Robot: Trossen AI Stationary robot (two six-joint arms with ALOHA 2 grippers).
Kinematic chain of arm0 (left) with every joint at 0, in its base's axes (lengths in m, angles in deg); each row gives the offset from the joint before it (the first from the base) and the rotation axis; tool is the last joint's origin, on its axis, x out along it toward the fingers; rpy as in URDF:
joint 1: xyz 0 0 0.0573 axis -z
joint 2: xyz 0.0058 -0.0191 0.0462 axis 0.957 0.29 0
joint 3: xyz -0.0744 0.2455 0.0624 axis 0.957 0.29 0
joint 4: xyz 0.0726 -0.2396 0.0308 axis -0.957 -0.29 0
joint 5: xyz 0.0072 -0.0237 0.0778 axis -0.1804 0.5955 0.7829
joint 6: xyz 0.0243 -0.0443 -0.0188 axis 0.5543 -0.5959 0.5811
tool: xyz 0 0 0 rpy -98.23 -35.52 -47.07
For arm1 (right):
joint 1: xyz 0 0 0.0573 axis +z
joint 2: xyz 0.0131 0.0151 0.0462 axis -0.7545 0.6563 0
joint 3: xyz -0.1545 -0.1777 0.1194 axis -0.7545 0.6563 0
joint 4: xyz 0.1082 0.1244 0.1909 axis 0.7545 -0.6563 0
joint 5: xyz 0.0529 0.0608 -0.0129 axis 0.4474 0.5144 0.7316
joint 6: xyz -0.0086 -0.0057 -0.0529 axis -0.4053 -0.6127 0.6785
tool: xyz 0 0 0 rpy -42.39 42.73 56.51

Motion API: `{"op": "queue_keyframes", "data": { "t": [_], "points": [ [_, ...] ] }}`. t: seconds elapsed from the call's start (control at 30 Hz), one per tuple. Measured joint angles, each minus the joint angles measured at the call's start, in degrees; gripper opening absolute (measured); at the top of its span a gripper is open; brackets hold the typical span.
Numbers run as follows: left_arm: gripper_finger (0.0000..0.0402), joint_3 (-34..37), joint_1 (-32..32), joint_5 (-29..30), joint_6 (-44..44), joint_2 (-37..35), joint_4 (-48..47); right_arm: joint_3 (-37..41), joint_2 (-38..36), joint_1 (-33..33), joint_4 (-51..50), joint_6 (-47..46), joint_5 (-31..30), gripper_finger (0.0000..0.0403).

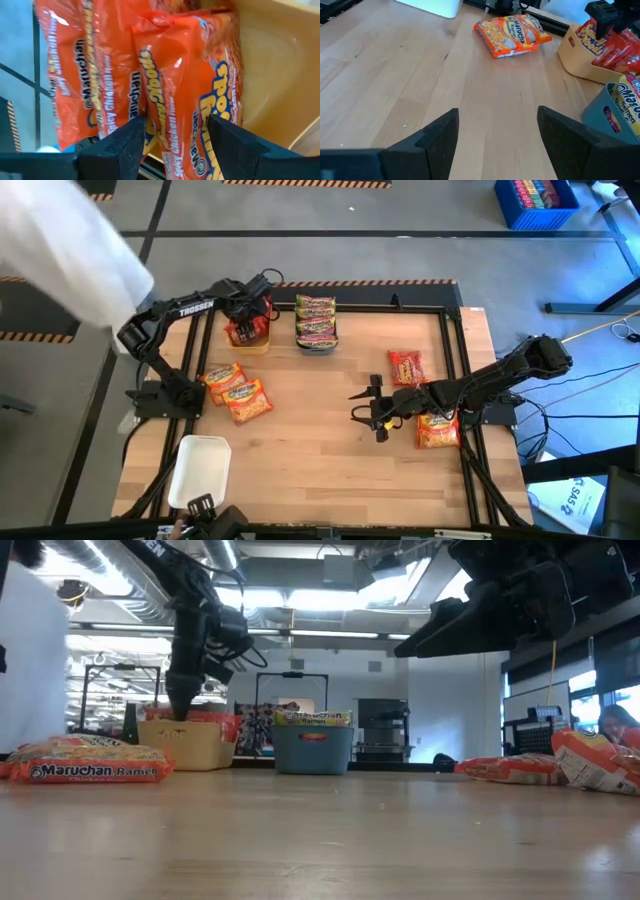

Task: Sort Maruchan noodles
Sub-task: Put the orange noodle pack into the yellow bin

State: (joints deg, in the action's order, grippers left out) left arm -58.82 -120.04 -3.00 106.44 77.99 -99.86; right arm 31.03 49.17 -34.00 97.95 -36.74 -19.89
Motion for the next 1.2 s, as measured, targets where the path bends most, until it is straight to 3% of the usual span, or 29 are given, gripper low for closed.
{"op": "queue_keyframes", "data": {
  "t": [0.27, 0.57, 0.8, 1.03, 1.1, 1.2],
  "points": [
    [0.0207, -1.76, 1.89, 1.26, -1.60, -0.55, -0.43, 0.00, 0.00, 0.00, -0.03, -0.01, -0.20, 0.0253],
    [0.0207, -5.99, 8.36, 1.92, -6.39, -6.39, -0.58, -0.32, 0.00, 0.00, -0.09, -0.20, -1.06, 0.0253],
    [0.0207, -6.41, 19.67, 0.92, -15.15, -11.52, 0.03, -4.33, -0.22, 0.00, -10.09, -4.00, -17.50, 0.0253],
    [0.0207, -0.66, 33.47, 1.53, -22.10, -12.31, 5.80, -7.69, -1.03, -1.29, -29.33, -14.03, -47.00, 0.0253],
    [0.0207, 2.50, 37.14, 2.53, -24.63, -12.35, 10.19, -7.69, -1.03, -3.03, -34.52, -17.40, -48.86, 0.0253],
    [0.0207, 7.76, 42.46, 3.69, -28.08, -12.33, 17.43, -7.69, -1.03, -7.72, -42.01, -25.16, -43.56, 0.0247]
  ]
}}
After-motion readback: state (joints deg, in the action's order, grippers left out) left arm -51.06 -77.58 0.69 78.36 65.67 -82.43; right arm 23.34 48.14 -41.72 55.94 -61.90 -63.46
